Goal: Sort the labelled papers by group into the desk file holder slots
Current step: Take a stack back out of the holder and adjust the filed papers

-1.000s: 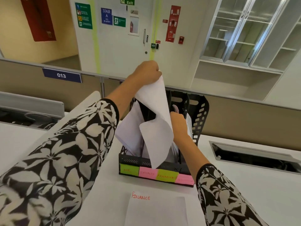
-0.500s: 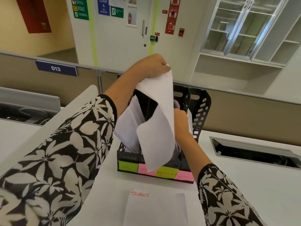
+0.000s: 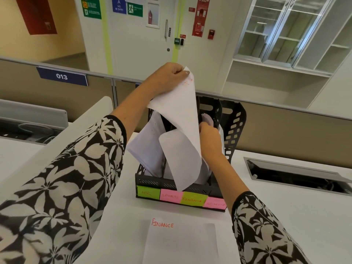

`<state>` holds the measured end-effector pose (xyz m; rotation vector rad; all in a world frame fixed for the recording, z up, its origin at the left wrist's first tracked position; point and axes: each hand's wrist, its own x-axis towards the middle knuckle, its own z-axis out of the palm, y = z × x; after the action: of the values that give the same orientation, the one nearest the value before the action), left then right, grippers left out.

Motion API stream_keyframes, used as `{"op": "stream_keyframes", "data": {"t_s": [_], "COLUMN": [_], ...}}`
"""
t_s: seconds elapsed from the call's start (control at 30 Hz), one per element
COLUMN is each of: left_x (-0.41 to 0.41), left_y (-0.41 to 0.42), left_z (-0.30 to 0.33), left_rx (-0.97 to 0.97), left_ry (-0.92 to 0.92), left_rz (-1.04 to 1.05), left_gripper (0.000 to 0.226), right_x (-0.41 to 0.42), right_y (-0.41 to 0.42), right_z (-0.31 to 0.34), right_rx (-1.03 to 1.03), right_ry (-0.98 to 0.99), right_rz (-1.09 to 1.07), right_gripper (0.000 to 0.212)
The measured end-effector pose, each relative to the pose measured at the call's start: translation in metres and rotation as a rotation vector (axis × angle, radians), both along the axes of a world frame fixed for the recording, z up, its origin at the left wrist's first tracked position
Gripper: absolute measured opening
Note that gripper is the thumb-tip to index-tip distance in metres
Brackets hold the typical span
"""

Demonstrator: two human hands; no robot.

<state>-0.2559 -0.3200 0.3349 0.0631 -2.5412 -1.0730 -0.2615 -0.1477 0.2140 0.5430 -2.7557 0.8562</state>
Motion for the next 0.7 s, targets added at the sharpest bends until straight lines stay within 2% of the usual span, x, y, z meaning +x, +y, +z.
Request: {"op": "stream_keyframes", "data": {"t_s": [0.07, 0.17, 0.23, 0.27, 0.33, 0.4, 0.47, 0.53, 0.6, 0.7], "left_x": [0.0, -0.001, -0.001, 0.0, 0.001, 0.004, 0.007, 0.01, 0.012, 0.015], "left_y": [-0.001, 0.002, 0.003, 0.004, 0.004, 0.003, 0.002, 0.002, 0.001, -0.001], "left_z": [-0.005, -0.011, -0.015, -0.016, -0.017, -0.018, -0.019, -0.02, -0.021, -0.022], "left_rx": [0.039, 0.071, 0.102, 0.123, 0.172, 0.21, 0.243, 0.283, 0.315, 0.33], "left_ry": [-0.008, -0.012, -0.009, -0.008, 0.003, 0.02, 0.032, 0.041, 0.052, 0.057], "left_rz": [0.024, 0.075, 0.112, 0.132, 0.169, 0.203, 0.234, 0.267, 0.298, 0.313], "left_gripper": [0.036, 0.038, 0.039, 0.04, 0.041, 0.041, 0.041, 0.042, 0.041, 0.041], "right_x": [0.004, 0.014, 0.019, 0.021, 0.026, 0.026, 0.026, 0.031, 0.037, 0.035], "right_y": [0.0, -0.003, 0.0, 0.003, 0.008, 0.011, 0.012, 0.014, 0.017, 0.02], "right_z": [0.001, 0.002, -0.004, -0.01, -0.02, -0.027, -0.03, -0.03, -0.026, -0.028], "right_rx": [-0.13, -0.461, -0.35, -0.274, -0.291, -0.3, -0.139, 0.012, 0.0, -0.108], "right_ry": [-0.026, -0.21, -0.241, -0.251, -0.273, -0.255, -0.215, -0.088, -0.066, -0.141], "right_rz": [0.057, 0.072, 0.098, 0.091, 0.062, 0.009, 0.018, 0.092, 0.15, 0.169], "right_gripper": [0.032, 0.043, 0.048, 0.043, 0.02, 0.016, 0.028, 0.028, 0.034, 0.041]}}
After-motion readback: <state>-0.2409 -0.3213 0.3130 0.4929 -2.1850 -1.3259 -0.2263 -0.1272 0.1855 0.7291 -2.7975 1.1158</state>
